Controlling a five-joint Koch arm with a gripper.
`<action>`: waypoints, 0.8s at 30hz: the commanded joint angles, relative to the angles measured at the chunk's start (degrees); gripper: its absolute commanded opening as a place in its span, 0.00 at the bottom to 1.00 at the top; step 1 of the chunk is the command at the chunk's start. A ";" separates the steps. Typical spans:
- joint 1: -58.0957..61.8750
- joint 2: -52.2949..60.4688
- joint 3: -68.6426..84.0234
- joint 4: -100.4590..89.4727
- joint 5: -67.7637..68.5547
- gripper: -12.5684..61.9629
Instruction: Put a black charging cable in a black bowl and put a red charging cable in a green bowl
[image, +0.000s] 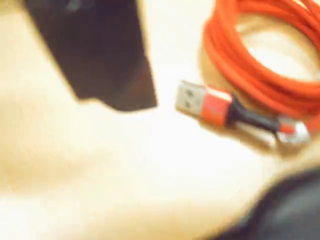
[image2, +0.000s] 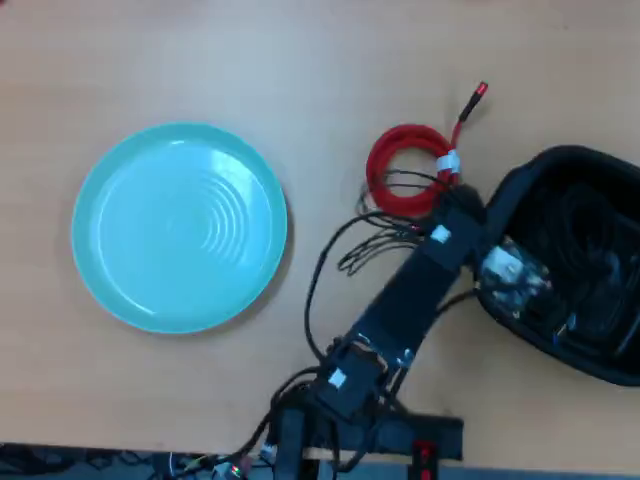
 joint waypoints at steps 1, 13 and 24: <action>-5.45 2.46 -1.05 0.70 2.37 0.91; -25.14 1.67 -1.76 -2.11 4.57 0.91; -28.83 1.41 -0.97 -2.46 7.91 0.91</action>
